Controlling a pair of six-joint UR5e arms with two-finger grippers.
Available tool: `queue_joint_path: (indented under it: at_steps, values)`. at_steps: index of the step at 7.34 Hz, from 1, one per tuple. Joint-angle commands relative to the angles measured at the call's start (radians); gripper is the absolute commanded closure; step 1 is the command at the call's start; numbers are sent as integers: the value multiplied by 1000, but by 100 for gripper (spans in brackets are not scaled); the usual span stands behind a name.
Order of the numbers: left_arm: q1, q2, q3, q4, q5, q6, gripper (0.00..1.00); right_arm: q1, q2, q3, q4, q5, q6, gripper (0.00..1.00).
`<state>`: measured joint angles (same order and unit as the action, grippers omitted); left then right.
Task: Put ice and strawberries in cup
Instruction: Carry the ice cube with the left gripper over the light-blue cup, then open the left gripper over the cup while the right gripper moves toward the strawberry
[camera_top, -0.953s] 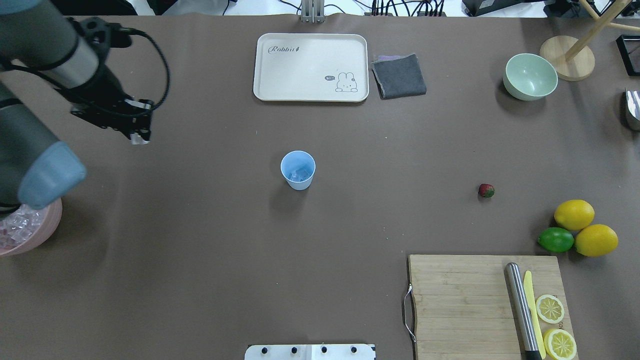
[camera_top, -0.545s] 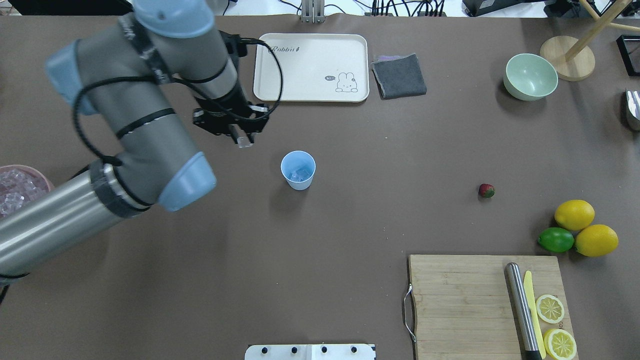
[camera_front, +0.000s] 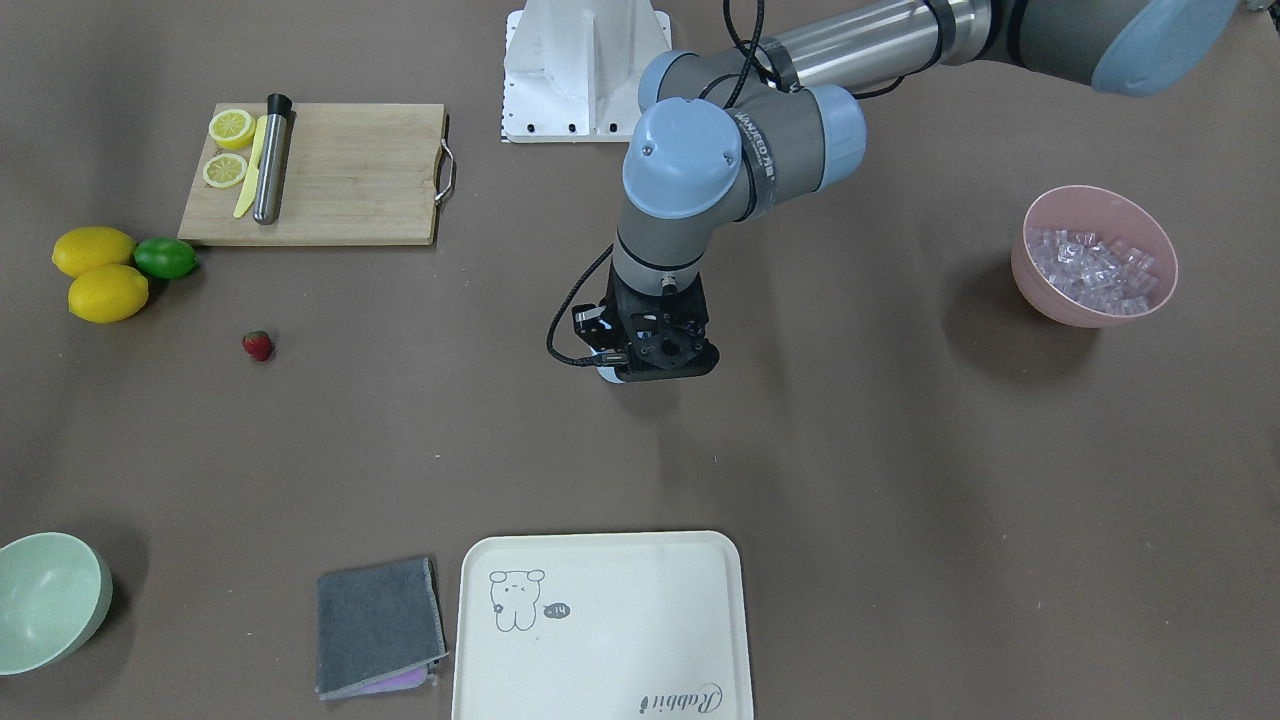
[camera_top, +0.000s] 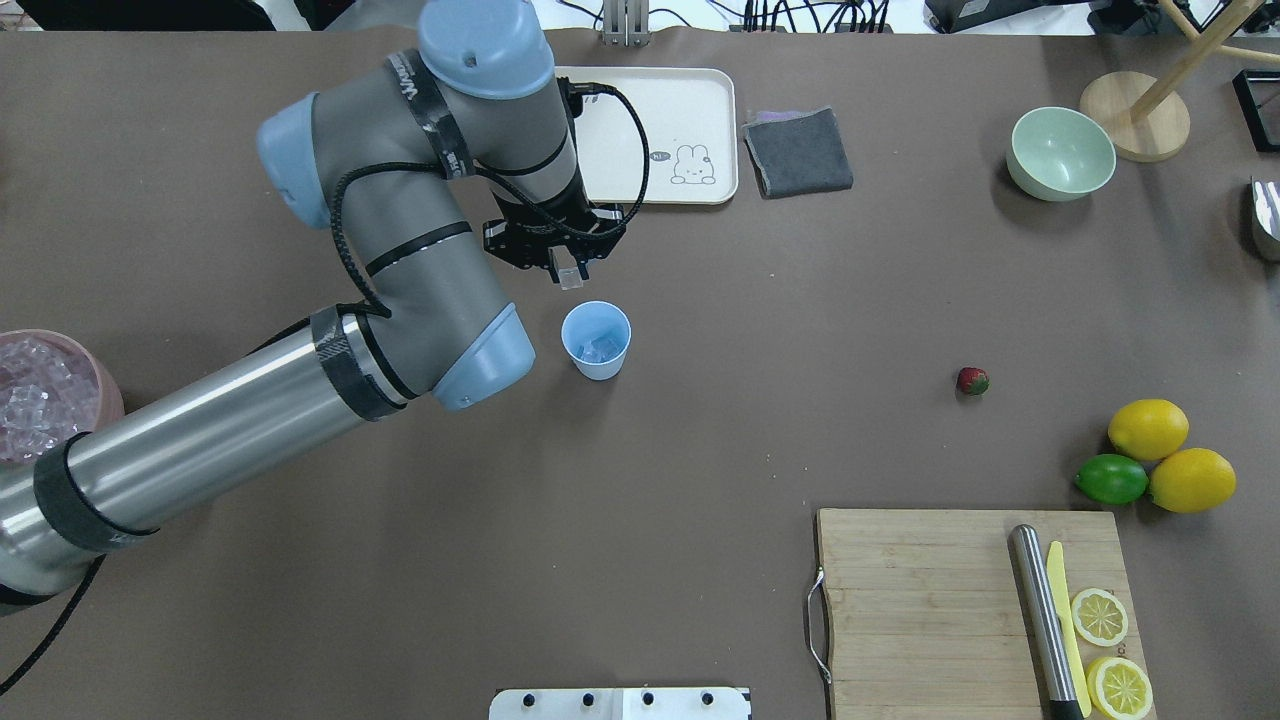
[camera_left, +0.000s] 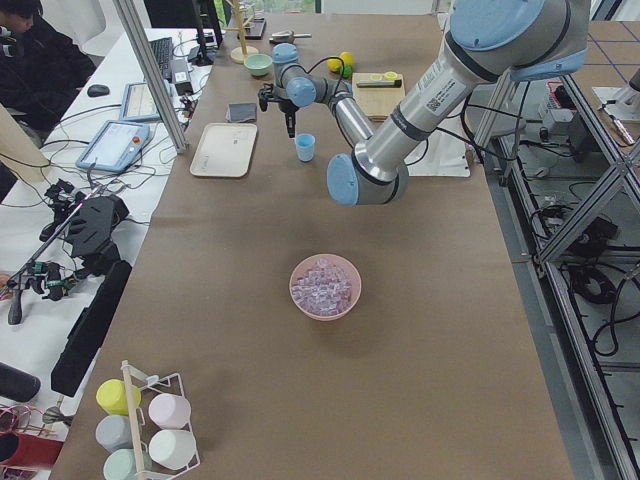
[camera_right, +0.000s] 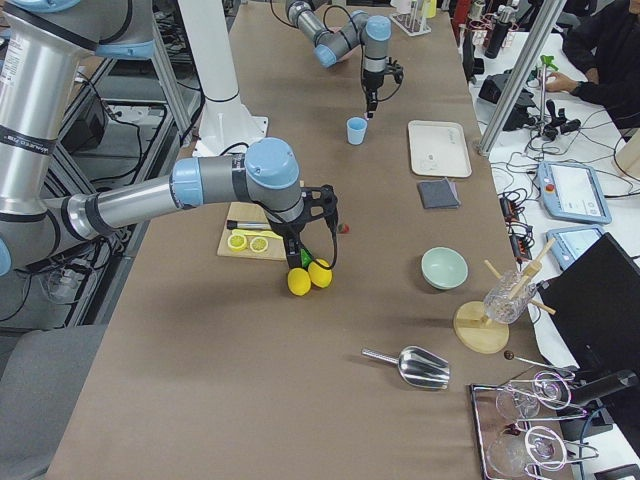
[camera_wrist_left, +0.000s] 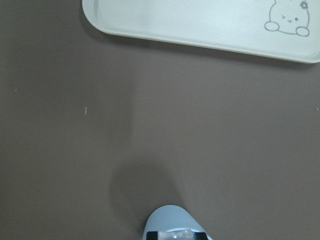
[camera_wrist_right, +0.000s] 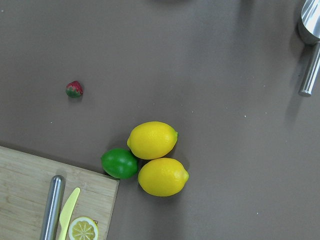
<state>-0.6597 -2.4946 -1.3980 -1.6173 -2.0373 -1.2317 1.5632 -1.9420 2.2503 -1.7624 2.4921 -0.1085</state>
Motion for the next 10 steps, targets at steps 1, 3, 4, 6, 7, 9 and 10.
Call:
queue_joint_path:
  at_steps: [1,3,4,6,7,9,10]
  values:
    - [25,20,-27,-10,9,-15,100,-29,46,-3,-2,-2,45,0]
    - [34,37,-45,-10,11,-15,49,-127,171,-27,0,-16,226,0]
    - [43,39,-45,-10,35,-15,13,-167,257,-79,4,-15,287,0]
    - [43,37,-77,-7,39,-64,11,-337,444,-190,11,-76,462,0]
    - [42,60,-144,40,39,-61,11,-397,503,-218,11,-120,513,0]
    - [23,252,-400,71,34,25,9,-503,534,-311,114,-185,582,0]
    - [8,332,-492,94,34,78,5,-537,534,-389,239,-197,645,0]
